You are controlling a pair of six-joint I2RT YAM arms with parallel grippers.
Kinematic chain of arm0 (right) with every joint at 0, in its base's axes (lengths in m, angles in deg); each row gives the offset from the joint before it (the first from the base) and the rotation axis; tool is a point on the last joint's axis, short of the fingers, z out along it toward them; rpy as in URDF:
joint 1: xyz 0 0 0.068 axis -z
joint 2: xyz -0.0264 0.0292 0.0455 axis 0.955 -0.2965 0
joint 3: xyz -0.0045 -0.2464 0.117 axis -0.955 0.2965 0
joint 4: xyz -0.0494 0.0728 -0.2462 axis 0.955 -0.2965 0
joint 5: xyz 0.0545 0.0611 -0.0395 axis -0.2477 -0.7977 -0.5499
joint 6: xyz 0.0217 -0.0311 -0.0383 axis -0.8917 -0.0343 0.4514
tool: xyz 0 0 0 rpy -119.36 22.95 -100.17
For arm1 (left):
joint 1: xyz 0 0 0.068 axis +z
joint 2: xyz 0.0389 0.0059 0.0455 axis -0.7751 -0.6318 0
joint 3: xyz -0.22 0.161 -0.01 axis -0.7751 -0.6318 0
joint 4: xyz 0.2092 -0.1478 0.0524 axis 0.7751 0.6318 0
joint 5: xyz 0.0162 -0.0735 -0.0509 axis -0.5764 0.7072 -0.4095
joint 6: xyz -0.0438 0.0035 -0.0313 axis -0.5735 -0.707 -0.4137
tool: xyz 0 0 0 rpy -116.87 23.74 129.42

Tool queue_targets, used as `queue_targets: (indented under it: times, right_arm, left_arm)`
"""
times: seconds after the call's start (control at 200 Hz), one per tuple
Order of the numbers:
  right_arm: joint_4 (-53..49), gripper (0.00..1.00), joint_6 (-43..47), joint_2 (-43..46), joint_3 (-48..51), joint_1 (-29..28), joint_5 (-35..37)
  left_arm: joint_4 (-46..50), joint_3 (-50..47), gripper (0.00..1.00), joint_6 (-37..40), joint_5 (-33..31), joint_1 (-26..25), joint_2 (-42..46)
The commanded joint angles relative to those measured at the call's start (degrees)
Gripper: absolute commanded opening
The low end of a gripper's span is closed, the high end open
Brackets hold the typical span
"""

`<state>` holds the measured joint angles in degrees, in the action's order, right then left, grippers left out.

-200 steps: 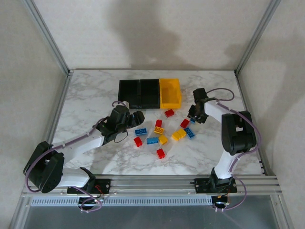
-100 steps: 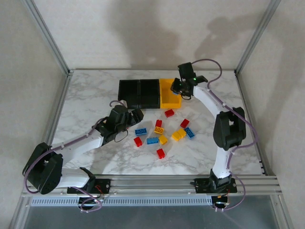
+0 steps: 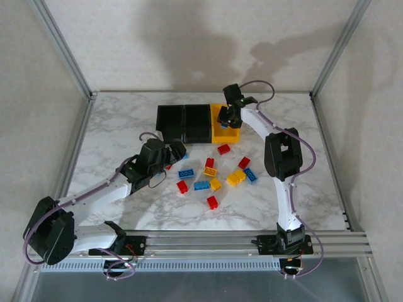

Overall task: Sort the legos into containers by color
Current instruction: Place the lego in the container, then pick up the lego from the center of the table.

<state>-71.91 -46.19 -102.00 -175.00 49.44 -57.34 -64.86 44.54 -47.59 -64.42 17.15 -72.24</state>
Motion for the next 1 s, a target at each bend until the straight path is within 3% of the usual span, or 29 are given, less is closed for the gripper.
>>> queue_targets:
  times: [0.0, 0.305, 0.491, 0.706, 0.996]
  right_arm:
    - [-1.91, 0.38, 0.15, -1.54, -2.04, -0.85, 0.56]
    - [-1.84, 0.46, -0.12, -0.66, -2.05, -1.37, 0.73]
    - [-0.43, 0.47, 0.37, 5.51, 0.76, -2.05, 1.67]
    - [6.56, 0.54, 2.47, 19.90, 15.17, -2.06, 0.27]
    - [14.94, 0.54, 3.74, 34.69, 35.99, -2.00, -4.99]
  left_arm:
    - [1.63, 0.36, 0.80, -0.37, -1.57, -0.34, 1.06]
    - [1.90, 0.01, 0.80, -0.31, -1.86, -0.37, 1.20]
    - [4.40, 1.27, 0.77, -0.32, -2.24, -0.19, 0.08]
    - [11.49, 6.89, 0.72, 1.42, -2.18, 0.36, -4.96]
    - [11.83, 10.38, 0.67, 2.21, -0.77, 0.40, -10.59]
